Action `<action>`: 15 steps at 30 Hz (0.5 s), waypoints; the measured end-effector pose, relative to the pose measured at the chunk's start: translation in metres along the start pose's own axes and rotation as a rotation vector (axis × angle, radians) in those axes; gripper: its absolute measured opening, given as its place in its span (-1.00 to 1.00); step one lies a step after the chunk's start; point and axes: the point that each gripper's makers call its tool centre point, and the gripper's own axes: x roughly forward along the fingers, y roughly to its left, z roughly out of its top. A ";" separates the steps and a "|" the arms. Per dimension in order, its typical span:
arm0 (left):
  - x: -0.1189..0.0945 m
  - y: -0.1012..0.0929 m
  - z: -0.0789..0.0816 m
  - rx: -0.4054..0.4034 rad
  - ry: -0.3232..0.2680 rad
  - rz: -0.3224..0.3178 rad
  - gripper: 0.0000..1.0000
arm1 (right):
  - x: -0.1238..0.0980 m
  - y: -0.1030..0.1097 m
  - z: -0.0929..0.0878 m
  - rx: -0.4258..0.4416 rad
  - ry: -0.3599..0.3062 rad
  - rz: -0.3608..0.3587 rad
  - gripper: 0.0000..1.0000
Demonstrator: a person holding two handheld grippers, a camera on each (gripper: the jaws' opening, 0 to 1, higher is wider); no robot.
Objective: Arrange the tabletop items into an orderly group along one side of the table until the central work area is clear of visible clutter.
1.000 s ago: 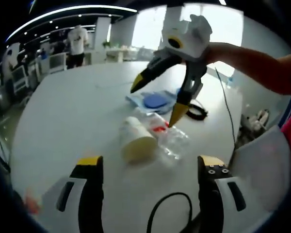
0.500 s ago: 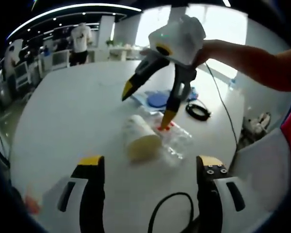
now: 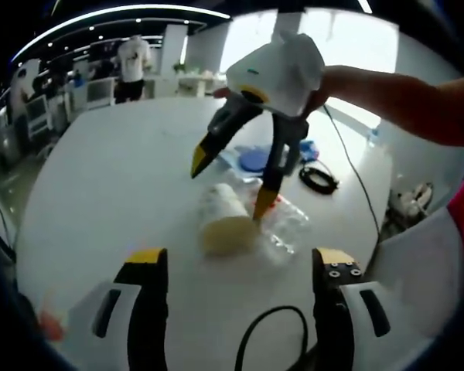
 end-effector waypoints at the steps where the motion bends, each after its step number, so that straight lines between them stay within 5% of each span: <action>1: 0.000 0.000 0.000 -0.002 -0.001 0.001 0.48 | 0.002 0.000 0.000 -0.002 0.000 0.005 0.28; 15: -0.001 0.006 0.003 -0.023 -0.011 0.017 0.46 | 0.025 0.000 0.010 0.001 -0.006 0.057 0.19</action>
